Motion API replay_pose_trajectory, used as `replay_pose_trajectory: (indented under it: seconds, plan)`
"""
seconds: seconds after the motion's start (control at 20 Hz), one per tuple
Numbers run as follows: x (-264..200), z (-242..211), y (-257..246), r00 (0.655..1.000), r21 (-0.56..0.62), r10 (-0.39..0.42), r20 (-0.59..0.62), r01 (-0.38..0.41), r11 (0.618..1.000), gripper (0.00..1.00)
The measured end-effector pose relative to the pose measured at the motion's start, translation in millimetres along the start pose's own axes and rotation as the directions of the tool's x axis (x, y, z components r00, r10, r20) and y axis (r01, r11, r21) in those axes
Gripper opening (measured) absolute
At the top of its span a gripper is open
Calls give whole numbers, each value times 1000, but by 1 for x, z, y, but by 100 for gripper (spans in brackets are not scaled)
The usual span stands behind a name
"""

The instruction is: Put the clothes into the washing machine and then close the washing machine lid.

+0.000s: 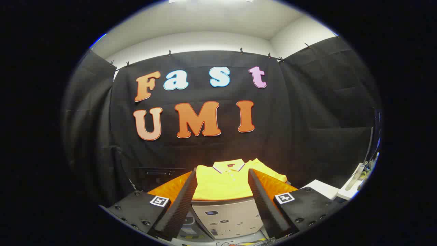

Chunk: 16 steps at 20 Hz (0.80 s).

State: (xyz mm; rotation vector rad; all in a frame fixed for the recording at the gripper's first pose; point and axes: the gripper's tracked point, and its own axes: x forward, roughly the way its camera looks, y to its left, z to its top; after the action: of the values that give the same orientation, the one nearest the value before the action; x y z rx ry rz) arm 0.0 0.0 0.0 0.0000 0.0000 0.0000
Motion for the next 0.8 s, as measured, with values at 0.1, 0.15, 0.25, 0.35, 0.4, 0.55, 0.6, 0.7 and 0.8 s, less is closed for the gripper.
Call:
replay_pose_trajectory:
  seconds: [0.1, 0.15, 0.25, 0.35, 0.4, 0.55, 0.6, 0.7, 0.8]
  plan:
    - [5, 9, 4, 1000, 4, 12, 10, -12, 1000, 98]
    - [7, 9, 6, 1000, 3, 16, 5, -16, 1000, 98]
    - [11, 9, 4, 1000, -13, 20, 7, -20, 1000, 98]
    - [12, 13, 5, 1000, -24, 24, 5, -24, 999, 98]
    - [13, 17, 6, 1000, -28, 30, 9, -30, 999, 98]
    - [19, 16, 8, 999, -52, 42, 0, -42, 998, 98]
    - [18, 18, 4, 999, -63, 35, 3, -34, 997, 98]
    - [18, 24, 4, 999, -67, 37, 17, -36, 997, 97]
    - [17, 24, 1, 999, -60, 43, 12, -42, 997, 97]
